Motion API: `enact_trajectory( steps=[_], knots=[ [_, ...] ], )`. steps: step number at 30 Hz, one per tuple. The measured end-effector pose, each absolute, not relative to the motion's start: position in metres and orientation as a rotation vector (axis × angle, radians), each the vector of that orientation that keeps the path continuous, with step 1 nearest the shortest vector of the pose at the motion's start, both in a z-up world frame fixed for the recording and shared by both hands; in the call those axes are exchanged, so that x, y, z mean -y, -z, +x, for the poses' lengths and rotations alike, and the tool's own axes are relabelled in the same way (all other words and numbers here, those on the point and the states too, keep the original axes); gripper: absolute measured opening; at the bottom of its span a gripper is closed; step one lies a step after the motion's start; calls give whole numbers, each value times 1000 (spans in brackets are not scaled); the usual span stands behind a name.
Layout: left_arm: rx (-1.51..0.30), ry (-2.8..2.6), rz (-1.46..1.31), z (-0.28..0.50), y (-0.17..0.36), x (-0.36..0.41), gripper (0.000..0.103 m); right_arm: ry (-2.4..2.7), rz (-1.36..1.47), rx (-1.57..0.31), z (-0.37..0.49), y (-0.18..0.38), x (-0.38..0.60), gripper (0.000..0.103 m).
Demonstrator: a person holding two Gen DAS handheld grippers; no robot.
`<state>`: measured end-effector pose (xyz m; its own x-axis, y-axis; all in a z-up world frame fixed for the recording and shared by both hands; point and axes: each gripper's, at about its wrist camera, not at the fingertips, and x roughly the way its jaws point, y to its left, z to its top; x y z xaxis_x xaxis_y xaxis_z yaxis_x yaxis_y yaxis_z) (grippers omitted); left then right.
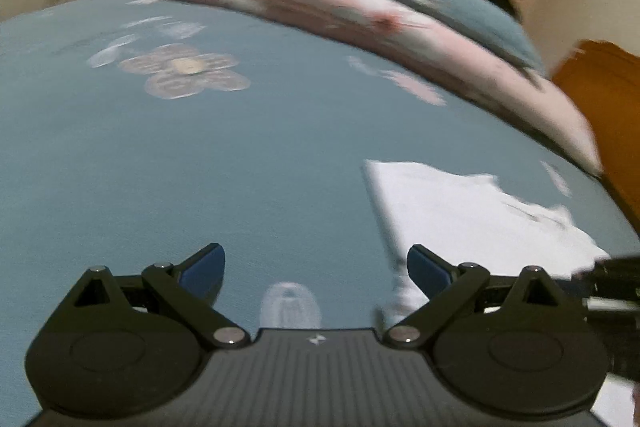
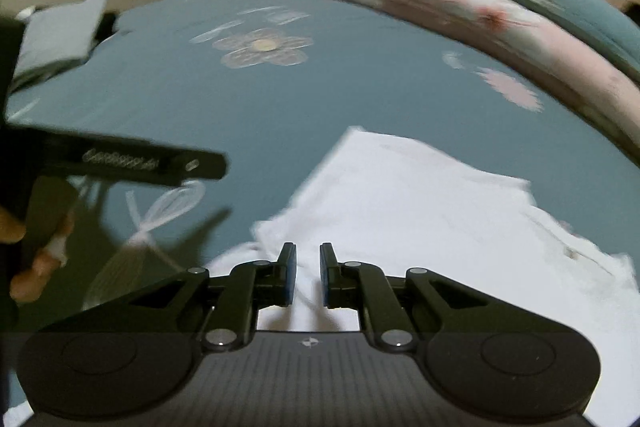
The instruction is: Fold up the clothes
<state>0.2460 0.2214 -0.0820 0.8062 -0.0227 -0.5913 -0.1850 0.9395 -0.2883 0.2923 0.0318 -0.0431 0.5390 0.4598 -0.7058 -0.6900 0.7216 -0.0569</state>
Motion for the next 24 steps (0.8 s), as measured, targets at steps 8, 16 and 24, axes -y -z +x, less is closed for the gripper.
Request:
enact_trajectory(
  steps=[8, 16, 24],
  knots=[
    [-598, 159, -135, 251, 80, -151, 97, -416, -175, -745, 317, 29, 97, 16],
    [-670, 258, -114, 266, 103, -117, 97, -274, 41, -761, 329, 52, 193, 21],
    [-667, 238, -75, 266, 107, -114, 97, -169, 149, -682, 330, 56, 257, 31]
  ],
)
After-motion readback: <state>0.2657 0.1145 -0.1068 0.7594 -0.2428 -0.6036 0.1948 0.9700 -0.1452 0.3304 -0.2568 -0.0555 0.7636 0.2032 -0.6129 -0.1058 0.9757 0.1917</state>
